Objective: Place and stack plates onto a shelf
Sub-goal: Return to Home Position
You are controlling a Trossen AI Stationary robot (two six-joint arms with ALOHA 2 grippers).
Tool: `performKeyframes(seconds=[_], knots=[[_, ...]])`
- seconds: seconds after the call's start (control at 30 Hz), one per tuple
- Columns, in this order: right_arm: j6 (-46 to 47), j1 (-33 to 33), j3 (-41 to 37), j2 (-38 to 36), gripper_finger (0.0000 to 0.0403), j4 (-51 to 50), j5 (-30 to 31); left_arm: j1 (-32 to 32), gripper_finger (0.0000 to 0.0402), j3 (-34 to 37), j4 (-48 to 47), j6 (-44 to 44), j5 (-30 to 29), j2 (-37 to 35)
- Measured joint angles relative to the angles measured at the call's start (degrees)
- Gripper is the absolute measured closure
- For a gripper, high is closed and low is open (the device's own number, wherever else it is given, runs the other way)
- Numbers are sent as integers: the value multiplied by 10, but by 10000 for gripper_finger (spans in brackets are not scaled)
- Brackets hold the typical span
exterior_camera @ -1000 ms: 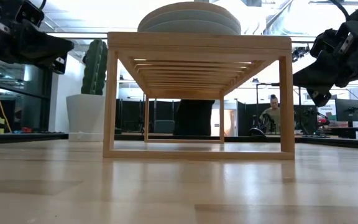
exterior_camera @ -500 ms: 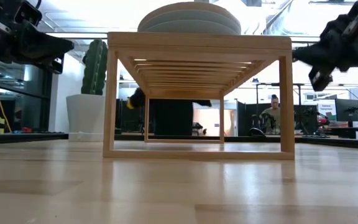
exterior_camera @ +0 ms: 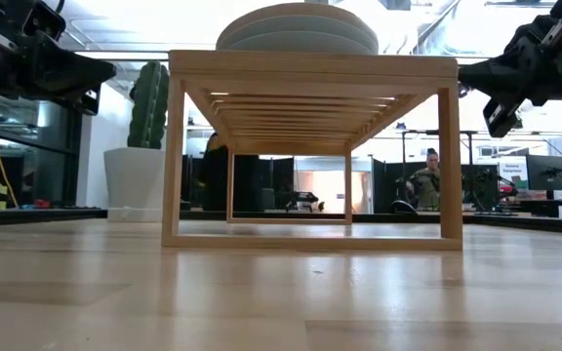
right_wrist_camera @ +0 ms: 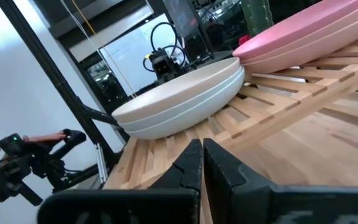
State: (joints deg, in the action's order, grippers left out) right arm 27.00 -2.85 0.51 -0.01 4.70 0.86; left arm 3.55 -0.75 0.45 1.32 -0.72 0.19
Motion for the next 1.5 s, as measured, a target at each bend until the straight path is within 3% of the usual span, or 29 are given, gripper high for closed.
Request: performKeyframes(seconds=[1.5], knots=[[0, 0, 0, 7, 403, -37, 0, 0, 401, 0, 0, 0, 0, 1]])
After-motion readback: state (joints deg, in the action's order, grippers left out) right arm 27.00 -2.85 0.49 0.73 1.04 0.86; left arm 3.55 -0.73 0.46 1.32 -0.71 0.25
